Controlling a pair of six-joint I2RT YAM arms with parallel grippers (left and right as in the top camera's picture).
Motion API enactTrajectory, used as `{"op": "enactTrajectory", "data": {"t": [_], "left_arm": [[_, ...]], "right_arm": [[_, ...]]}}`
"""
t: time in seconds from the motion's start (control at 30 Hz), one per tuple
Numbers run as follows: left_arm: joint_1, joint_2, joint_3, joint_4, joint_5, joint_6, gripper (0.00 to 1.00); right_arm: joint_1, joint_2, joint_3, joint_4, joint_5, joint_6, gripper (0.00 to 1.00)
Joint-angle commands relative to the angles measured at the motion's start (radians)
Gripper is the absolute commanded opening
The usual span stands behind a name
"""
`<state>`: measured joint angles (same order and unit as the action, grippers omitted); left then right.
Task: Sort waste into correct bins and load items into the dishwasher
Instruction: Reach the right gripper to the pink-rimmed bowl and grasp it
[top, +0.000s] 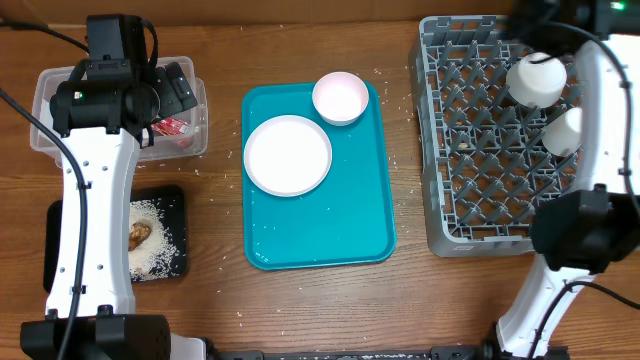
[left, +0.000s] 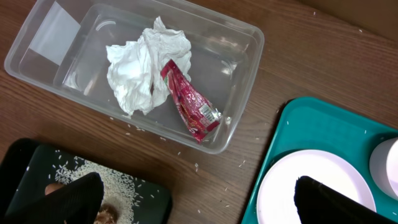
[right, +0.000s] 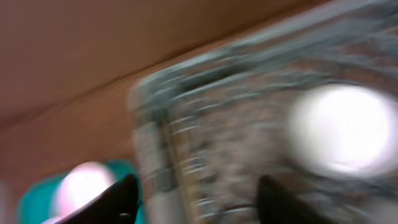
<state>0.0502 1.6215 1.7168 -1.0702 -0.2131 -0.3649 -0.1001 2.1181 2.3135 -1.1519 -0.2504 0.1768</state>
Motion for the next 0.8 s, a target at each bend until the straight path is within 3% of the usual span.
{"op": "enactTrajectory", "data": {"t": [0.0,0.2,0.3,0.5,0.77], "left_arm": [[0.000,-0.005,0.014,0.000,0.004,-0.010,1.00],[0.000,-0.005,0.014,0.000,0.004,-0.010,1.00],[0.000,-0.005,0.014,0.000,0.004,-0.009,1.00],[0.000,-0.005,0.014,0.000,0.003,-0.010,1.00],[0.000,-0.005,0.014,0.000,0.003,-0.009,1.00]], "right_arm": [[0.110,-0.031,0.013,0.002,-0.241,-0.029,0.75],[0.364,-0.018,-0.060,0.076,0.205,-0.027,0.77],[0.451,0.000,-0.121,0.152,0.319,-0.027,0.76],[0.542,0.076,-0.187,0.278,0.340,-0.027,0.64],[0.606,0.229,-0.187,0.377,0.294,0.033,0.57]]}}
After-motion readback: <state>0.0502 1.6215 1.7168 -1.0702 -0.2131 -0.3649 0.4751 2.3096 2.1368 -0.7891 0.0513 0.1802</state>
